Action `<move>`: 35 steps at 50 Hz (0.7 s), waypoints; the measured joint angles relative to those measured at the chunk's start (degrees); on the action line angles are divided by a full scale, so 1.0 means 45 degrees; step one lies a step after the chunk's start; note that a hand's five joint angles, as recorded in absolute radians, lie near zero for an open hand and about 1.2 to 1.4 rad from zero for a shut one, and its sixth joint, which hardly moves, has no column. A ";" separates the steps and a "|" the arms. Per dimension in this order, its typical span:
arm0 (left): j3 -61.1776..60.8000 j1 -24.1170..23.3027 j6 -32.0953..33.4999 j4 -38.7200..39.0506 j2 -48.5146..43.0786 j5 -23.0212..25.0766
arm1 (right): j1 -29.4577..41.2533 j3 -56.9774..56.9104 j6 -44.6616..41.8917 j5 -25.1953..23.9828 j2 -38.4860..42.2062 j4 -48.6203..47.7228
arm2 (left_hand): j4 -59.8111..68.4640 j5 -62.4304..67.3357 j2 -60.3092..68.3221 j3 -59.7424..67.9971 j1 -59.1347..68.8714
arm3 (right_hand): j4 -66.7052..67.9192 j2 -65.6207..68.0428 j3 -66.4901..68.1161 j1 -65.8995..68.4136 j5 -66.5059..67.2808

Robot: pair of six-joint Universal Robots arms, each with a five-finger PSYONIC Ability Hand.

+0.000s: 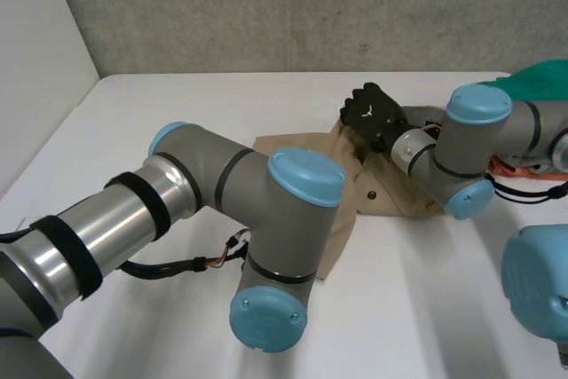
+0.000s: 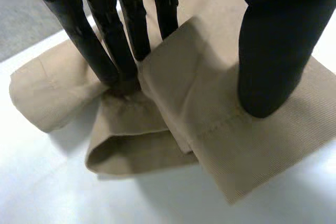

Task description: Fold the laundry.

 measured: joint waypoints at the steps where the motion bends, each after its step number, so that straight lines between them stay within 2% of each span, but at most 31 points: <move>1: 0.0148 -0.0009 -0.0006 -0.0177 -0.0044 0.0019 | -0.0015 -0.0146 0.0033 0.0003 0.0140 -0.0027 | 0.0109 0.0105 0.0101 0.0169 0.0028 | 0.1096 0.1079 0.1099 0.0920 0.1019; 2: 0.0279 -0.0002 0.0004 -0.0310 -0.0061 0.0032 | -0.0030 -0.0232 0.0054 0.0023 0.0208 -0.0033 | 0.3249 0.3162 0.3313 0.3482 0.1883 | 0.2641 0.2641 0.2631 0.2268 0.2610; 4: 0.0474 0.0067 0.0071 -0.0456 -0.0062 0.0048 | -0.0084 -0.0305 0.0104 0.0175 0.0174 0.0019 | 0.6093 0.5991 0.5679 0.6141 0.4595 | 0.4805 0.4718 0.4730 0.4263 0.4723; 7: 0.0699 0.0356 0.0240 -0.0517 0.0085 0.0061 | -0.0215 0.0030 0.0251 0.0669 -0.0505 0.0254 | 0.7050 0.6986 0.6919 0.6976 0.7321 | 0.5370 0.4922 0.5112 0.4294 0.4853; 15: 0.0746 0.1796 0.0428 -0.0357 0.1597 0.0402 | -0.0552 0.2494 0.1562 0.1598 -0.3831 0.1339 | 0.7061 0.6988 0.7055 0.7004 0.7438 | 0.5431 0.4922 0.5248 0.4294 0.5070; 20: -0.0023 0.3213 0.0397 -0.0319 0.3673 0.1551 | -0.0902 0.4396 0.2979 0.1619 -0.6592 0.3381 | 0.7062 0.6988 0.7055 0.7004 0.7429 | 0.5433 0.4922 0.5250 0.4279 0.5267; 22: -0.0585 0.3748 0.0418 -0.0329 0.4550 0.2287 | -0.1066 0.4983 0.3428 0.1527 -0.7597 0.4820 | 0.7063 0.6988 0.7055 0.7004 0.7439 | 0.5433 0.4922 0.5250 0.4293 0.5315; 26: -0.1651 0.4376 0.0601 -0.0349 0.5609 0.3539 | -0.1248 0.5715 0.3748 0.1254 -0.8721 0.7828 | 0.7063 0.6989 0.7055 0.7004 0.7439 | 0.5433 0.4922 0.5250 0.4294 0.5380; 31: -0.2735 0.4725 0.1209 -0.0335 0.5884 0.4551 | -0.1247 0.6416 0.3468 0.0908 -0.9011 1.0906 | 0.7080 0.6988 0.7055 0.7004 0.7428 | 0.5433 0.4922 0.5250 0.4279 0.5380; 35: -0.3049 0.4836 0.1798 -0.0191 0.5211 0.4748 | -0.1154 0.6775 0.3173 0.0825 -0.8731 1.1689 | 0.7098 0.6988 0.7055 0.7048 0.7439 | 0.5434 0.4922 0.5250 0.4294 0.5380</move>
